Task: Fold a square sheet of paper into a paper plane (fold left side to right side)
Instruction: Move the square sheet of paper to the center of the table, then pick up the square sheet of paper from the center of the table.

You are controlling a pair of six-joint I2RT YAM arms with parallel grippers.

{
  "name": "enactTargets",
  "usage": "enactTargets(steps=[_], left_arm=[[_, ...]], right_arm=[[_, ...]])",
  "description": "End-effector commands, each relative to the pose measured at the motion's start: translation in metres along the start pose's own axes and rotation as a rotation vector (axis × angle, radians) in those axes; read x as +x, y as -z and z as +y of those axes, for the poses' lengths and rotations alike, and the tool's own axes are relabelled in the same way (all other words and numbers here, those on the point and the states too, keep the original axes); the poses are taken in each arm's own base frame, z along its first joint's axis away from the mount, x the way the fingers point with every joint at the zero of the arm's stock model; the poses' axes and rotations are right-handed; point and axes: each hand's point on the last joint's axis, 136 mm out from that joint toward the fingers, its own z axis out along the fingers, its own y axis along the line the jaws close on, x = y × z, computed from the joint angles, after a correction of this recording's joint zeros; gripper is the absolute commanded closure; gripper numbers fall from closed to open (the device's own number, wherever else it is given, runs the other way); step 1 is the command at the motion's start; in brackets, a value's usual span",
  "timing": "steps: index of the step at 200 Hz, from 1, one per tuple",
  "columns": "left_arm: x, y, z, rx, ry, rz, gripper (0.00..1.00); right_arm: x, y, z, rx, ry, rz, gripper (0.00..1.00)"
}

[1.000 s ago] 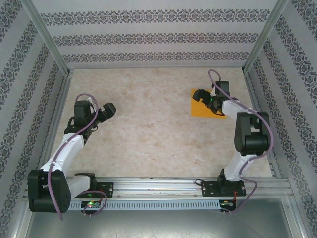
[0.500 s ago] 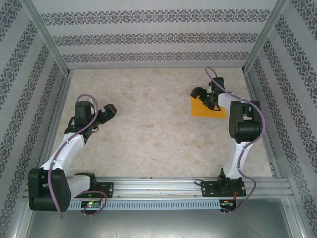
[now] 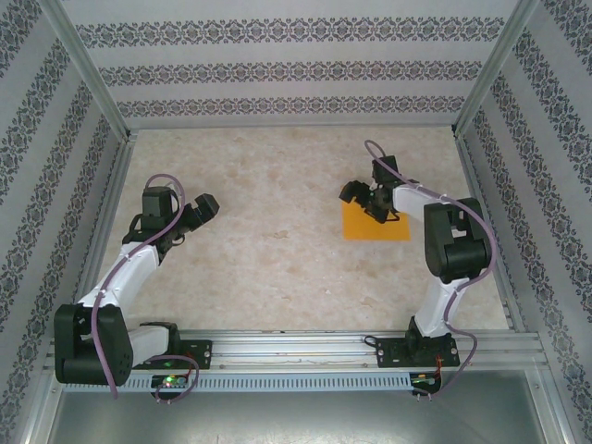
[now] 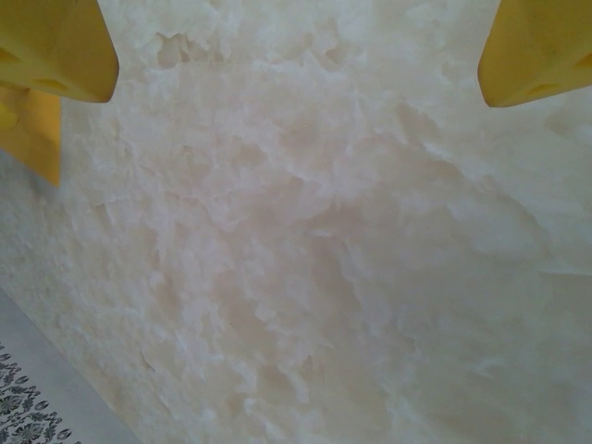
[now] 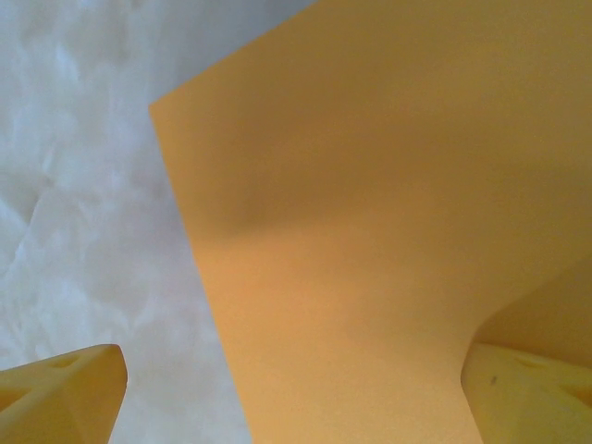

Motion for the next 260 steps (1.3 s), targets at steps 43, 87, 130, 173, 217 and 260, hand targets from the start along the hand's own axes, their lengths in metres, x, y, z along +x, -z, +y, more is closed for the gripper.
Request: enactTargets(steps=[43,87,130,173,217,260], left_arm=[[0.000,0.001,-0.004,-0.009,-0.011,0.022,0.00],[0.004,-0.001,-0.006,0.001,0.002,0.048,0.00],[0.017,-0.007,-0.015,0.025,-0.008,0.114,0.04],[0.055,-0.019,-0.052,0.140,-0.024,0.278,0.17],[0.120,-0.035,-0.110,0.253,-0.067,0.485,0.37],[0.178,-0.060,-0.150,0.271,-0.110,0.626,0.61]], right_arm=[[0.094,-0.012,0.023,0.030,-0.109,0.066,0.04],[0.136,-0.010,0.054,-0.003,-0.098,0.057,0.04],[0.143,-0.002,0.090,-0.075,-0.033,0.054,0.04],[0.108,0.036,0.106,-0.060,0.134,-0.048,0.02],[0.071,0.057,0.045,0.145,0.261,-0.078,0.02],[0.061,0.046,0.009,0.251,0.303,-0.008,0.02]])
